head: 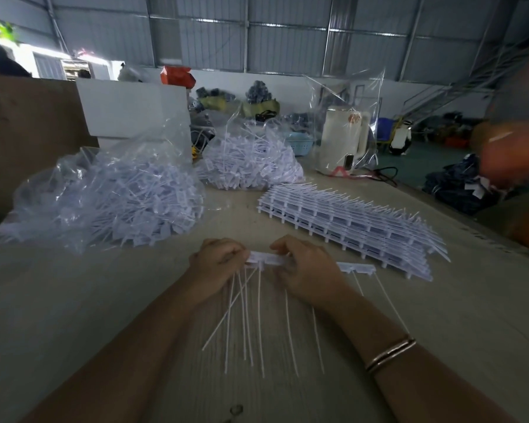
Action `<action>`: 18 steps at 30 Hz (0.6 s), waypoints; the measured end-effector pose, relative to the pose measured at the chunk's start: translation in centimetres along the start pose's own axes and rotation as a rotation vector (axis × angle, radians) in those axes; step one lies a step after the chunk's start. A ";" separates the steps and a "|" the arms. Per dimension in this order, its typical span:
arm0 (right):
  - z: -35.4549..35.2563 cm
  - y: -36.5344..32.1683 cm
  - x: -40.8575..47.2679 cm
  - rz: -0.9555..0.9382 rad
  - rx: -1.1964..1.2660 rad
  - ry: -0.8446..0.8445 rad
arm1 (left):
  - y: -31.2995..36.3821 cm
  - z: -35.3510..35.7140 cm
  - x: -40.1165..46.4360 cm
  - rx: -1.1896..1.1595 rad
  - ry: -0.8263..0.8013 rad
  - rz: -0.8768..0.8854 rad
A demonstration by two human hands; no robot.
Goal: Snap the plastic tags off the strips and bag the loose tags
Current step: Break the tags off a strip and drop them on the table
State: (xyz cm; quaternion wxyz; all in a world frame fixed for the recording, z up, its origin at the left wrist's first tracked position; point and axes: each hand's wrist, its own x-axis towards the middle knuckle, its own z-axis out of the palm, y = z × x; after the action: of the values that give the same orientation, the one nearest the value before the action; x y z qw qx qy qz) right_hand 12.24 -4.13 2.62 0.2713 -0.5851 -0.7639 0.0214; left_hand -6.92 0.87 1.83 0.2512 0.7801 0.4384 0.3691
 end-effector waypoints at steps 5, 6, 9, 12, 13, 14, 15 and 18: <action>0.8 0.0 0.5 -0.039 -0.111 0.012 | 0.3 0.3 -0.3 -0.030 0.022 -0.053; 0.9 -0.2 0.6 -0.061 -0.124 0.025 | 0.3 0.2 -0.4 -0.016 -0.004 -0.037; 0.9 -0.4 0.5 -0.060 -0.069 0.011 | 0.6 -0.2 -0.6 0.048 -0.066 0.042; 0.9 -0.6 0.4 -0.034 0.047 0.031 | 0.9 -0.2 -0.5 0.052 -0.033 0.065; 0.9 -0.6 0.4 -0.034 0.069 0.051 | 0.9 -0.2 -0.5 0.033 -0.018 0.043; 0.8 -0.6 0.5 -0.029 0.093 0.071 | 1.0 -0.1 -0.6 0.010 0.004 0.018; 0.8 -0.6 0.5 -0.025 0.116 0.088 | 1.0 -0.1 -0.6 -0.011 0.019 0.006; 1.1 -1.2 0.6 -0.021 0.156 0.107 | 1.2 -0.1 -0.5 -0.103 0.016 0.056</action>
State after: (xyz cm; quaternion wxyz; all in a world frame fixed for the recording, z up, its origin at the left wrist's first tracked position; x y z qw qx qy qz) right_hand 10.60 -3.69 2.32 0.3567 -0.5547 -0.7503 0.0468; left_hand -6.57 -0.18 2.58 0.2773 0.7751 0.3987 0.4041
